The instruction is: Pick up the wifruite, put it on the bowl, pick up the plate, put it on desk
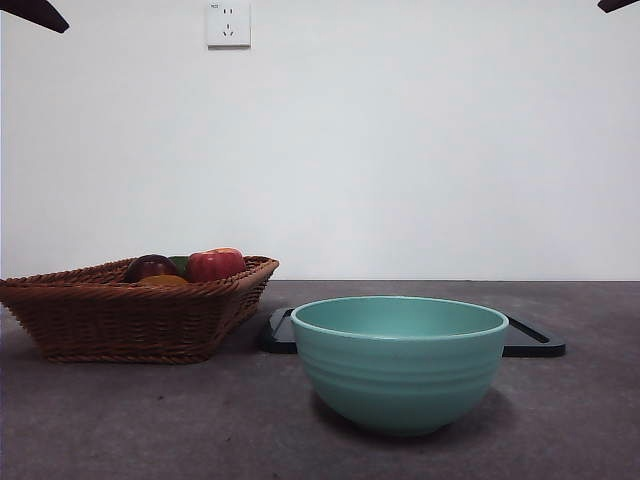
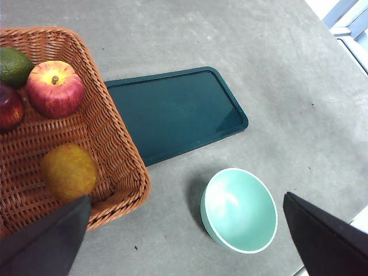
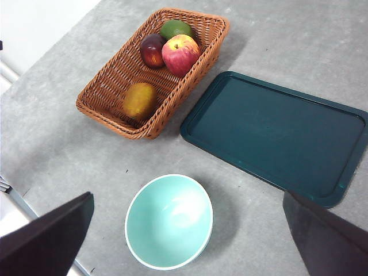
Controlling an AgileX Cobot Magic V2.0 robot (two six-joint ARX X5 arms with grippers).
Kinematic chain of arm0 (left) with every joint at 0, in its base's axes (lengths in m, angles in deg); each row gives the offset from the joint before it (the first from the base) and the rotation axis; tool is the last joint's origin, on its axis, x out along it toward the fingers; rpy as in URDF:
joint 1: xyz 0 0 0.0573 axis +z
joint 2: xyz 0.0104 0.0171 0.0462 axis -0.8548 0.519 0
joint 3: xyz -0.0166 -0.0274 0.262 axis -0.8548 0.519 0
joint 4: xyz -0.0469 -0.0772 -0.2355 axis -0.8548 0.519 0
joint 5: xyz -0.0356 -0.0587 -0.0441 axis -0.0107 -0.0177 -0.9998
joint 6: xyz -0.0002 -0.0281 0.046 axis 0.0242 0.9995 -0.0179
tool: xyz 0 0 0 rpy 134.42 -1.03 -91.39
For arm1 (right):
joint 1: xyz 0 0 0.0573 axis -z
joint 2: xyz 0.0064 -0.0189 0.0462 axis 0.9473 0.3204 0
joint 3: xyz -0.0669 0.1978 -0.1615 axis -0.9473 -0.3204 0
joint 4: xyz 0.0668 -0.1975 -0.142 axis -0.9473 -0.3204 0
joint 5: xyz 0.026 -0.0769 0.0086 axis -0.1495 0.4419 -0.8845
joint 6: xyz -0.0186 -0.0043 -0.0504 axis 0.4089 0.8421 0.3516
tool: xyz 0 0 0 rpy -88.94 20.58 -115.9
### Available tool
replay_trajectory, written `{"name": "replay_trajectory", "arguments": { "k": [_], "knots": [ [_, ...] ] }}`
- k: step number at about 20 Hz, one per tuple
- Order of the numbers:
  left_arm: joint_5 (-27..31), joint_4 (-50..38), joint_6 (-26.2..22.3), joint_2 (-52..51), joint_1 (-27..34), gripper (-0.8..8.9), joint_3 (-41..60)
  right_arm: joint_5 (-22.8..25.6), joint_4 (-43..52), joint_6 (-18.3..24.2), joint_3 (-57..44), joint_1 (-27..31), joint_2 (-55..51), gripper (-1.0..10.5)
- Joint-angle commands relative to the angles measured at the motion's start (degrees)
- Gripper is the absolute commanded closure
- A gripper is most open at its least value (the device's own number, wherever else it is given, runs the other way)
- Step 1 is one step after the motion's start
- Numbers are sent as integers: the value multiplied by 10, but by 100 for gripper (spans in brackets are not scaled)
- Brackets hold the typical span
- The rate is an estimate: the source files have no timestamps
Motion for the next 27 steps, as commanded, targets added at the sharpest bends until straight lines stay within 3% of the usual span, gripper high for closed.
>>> {"name": "replay_trajectory", "arguments": {
  "k": [1,8,12,15,22,27],
  "knots": [
    [-1,-5,-7,5,-4,188,-12,-1,4,3,11,-3,4,420],
    [14,16,-7,44,-3,189,-18,-1,4,3,11,-3,4,419],
    [122,87,-15,163,-3,190,-94,-1,2,3,11,-3,4,420],
    [150,123,-6,266,-3,192,-153,-2,2,2,11,-3,4,420],
    [161,96,3,454,-3,193,-206,-4,1,2,11,-3,4,420],
    [167,64,9,516,-3,193,-213,-4,1,2,11,-3,4,420]
  ]
}}
